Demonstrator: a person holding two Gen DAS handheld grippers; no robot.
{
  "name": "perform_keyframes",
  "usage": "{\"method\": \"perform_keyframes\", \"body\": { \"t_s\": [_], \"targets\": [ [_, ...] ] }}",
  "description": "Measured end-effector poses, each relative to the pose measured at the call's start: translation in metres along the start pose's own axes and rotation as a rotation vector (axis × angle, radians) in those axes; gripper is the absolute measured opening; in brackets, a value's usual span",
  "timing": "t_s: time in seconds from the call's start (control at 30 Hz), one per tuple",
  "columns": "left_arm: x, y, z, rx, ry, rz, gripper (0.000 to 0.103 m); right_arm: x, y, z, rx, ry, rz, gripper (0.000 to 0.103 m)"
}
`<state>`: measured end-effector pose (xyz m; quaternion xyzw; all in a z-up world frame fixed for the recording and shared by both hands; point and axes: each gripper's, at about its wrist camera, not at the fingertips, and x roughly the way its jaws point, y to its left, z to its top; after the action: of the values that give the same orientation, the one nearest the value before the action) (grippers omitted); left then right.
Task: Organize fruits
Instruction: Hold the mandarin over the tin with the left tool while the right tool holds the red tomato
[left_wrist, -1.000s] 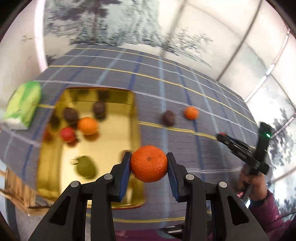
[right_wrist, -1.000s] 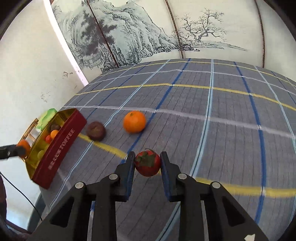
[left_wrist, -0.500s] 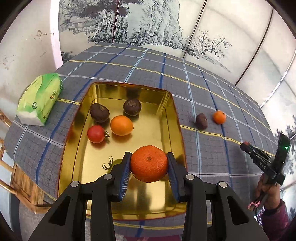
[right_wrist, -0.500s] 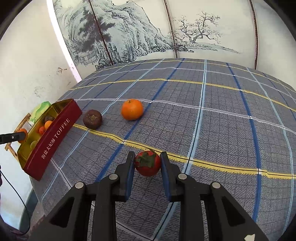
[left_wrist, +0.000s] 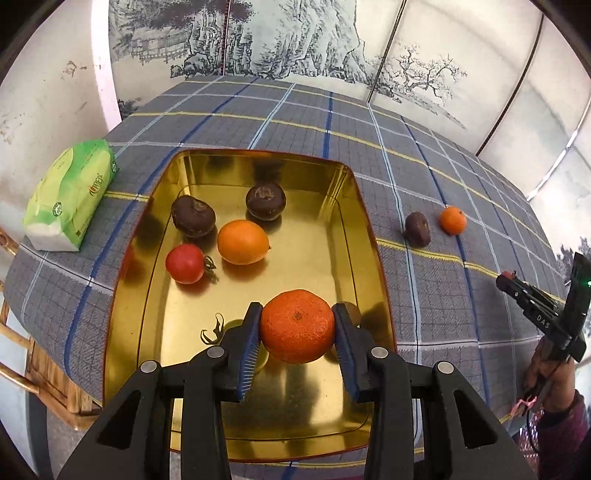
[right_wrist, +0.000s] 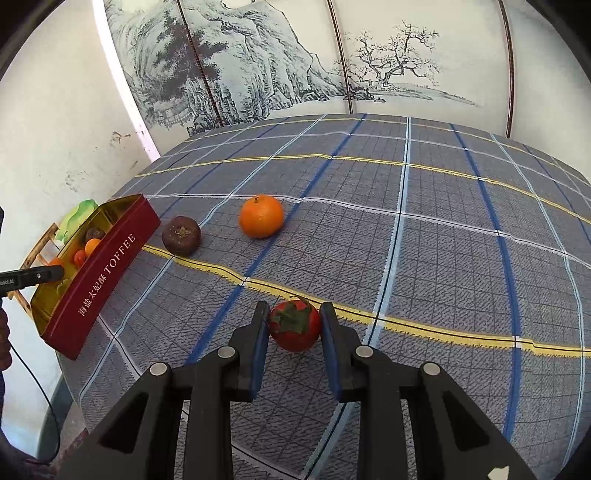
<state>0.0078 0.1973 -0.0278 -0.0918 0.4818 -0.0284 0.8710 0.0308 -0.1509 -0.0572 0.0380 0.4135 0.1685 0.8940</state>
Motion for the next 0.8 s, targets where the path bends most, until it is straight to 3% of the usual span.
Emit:
{"method": "perform_keyframes", "body": {
  "t_s": [0.8],
  "targets": [
    [0.000,-0.014,-0.009,0.060,-0.014,0.056,0.039,0.000,0.003,-0.002,-0.001,0.000,0.000,0.025]
  ]
}}
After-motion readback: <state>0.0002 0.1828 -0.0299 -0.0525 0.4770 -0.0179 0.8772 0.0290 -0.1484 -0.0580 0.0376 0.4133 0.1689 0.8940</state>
